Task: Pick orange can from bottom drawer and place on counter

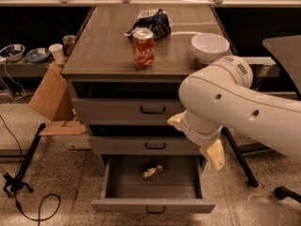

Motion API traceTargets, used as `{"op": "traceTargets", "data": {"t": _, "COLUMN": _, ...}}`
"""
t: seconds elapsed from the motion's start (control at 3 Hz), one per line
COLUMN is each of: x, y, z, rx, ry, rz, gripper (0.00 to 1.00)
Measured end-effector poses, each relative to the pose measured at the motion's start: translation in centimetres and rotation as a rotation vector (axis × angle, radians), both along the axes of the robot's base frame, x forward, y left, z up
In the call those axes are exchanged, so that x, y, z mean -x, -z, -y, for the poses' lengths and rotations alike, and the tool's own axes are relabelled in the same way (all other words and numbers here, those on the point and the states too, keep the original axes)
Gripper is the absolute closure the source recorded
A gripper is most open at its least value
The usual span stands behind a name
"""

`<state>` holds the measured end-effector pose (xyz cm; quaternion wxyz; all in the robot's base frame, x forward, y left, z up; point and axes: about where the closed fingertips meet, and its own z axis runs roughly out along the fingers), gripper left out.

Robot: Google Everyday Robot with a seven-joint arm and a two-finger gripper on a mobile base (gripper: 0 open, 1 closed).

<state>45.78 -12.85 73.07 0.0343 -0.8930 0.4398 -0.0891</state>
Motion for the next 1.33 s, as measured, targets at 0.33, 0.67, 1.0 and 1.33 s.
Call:
{"op": "traceTargets", "data": {"t": 0.33, "x": 0.0, "y": 0.0, "z": 0.0, "rx": 0.000, "ry": 0.000, "rz": 0.000, "gripper": 0.00}}
{"op": "traceTargets", "data": {"t": 0.67, "x": 0.3, "y": 0.3, "z": -0.2, "rx": 0.024, "ry": 0.007, "rz": -0.005, "gripper": 0.00}}
{"op": "traceTargets", "data": {"t": 1.0, "x": -0.3, "y": 2.5, "z": -0.8, "rx": 0.055, "ry": -0.009, "rz": -0.022, "gripper": 0.00}}
{"op": "traceTargets", "data": {"t": 1.33, "x": -1.4, "y": 7.3, "z": -3.4, "rx": 0.099, "ry": -0.071, "rz": -0.043, "gripper": 0.00}}
